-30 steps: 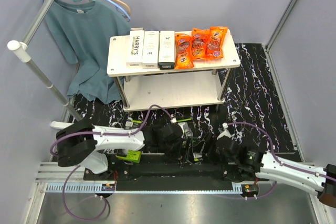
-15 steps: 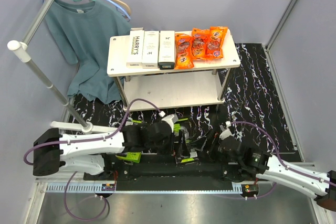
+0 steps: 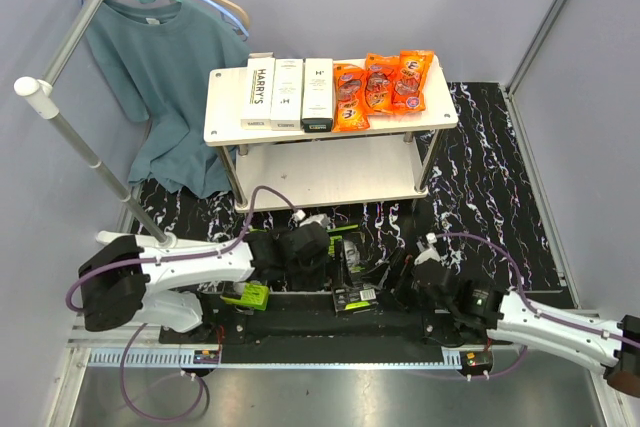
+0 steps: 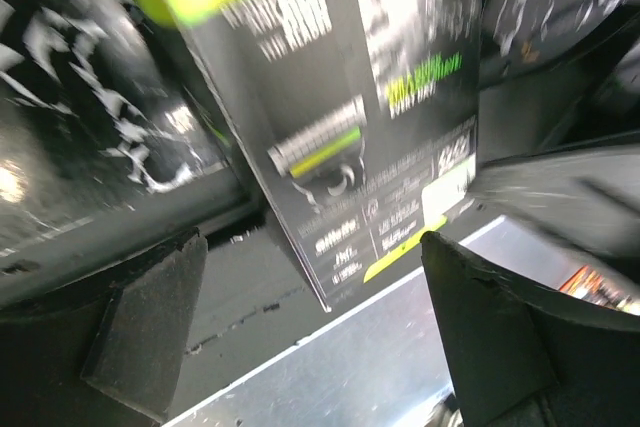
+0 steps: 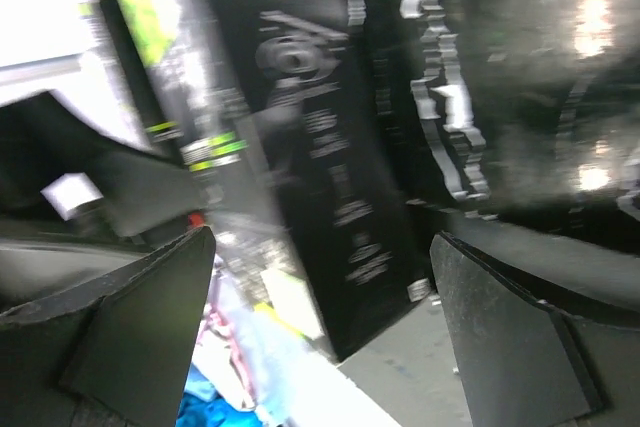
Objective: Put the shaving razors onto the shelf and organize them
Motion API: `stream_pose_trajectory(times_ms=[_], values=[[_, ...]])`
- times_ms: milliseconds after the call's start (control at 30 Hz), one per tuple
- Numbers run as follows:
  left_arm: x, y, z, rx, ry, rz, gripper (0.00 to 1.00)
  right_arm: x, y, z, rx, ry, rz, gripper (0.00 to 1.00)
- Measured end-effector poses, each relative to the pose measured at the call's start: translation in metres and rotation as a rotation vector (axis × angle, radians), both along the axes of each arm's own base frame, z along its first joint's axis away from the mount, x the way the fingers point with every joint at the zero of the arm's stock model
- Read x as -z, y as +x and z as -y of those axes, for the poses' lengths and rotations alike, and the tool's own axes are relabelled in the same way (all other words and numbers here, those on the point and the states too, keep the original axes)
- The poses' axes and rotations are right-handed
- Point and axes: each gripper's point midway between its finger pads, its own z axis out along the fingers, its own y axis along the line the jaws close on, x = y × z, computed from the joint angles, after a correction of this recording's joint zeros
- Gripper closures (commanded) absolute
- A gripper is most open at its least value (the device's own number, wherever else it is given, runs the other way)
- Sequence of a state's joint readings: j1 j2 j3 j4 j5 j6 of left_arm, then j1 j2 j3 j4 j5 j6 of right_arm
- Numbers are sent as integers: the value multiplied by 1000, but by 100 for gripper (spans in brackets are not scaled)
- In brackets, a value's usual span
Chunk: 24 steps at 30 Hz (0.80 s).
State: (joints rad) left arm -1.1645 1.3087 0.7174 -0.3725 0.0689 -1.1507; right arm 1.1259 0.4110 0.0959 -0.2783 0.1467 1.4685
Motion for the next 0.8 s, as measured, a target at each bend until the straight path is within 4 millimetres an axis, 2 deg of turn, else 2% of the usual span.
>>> stream_pose_trajectory(times_ms=[100, 200, 333, 667, 767, 800], values=[[-6, 16, -5, -53, -37, 19, 11, 19, -2, 2, 0, -61, -36, 1], [-9, 28, -9, -94, -87, 35, 11, 28, -2, 1, 3, -82, -56, 0], [-3, 39, -10, -125, -119, 30, 12, 28, 0, -5, 0, -69, -51, 0], [10, 40, 15, -108, -178, -29, 14, 24, -3, -25, -90, -29, -9, 1], [13, 42, 21, -117, -193, -41, 14, 21, -4, -30, -125, -15, 18, 5], [13, 42, 22, -120, -197, -43, 14, 21, -5, -30, -133, -12, 25, 9]])
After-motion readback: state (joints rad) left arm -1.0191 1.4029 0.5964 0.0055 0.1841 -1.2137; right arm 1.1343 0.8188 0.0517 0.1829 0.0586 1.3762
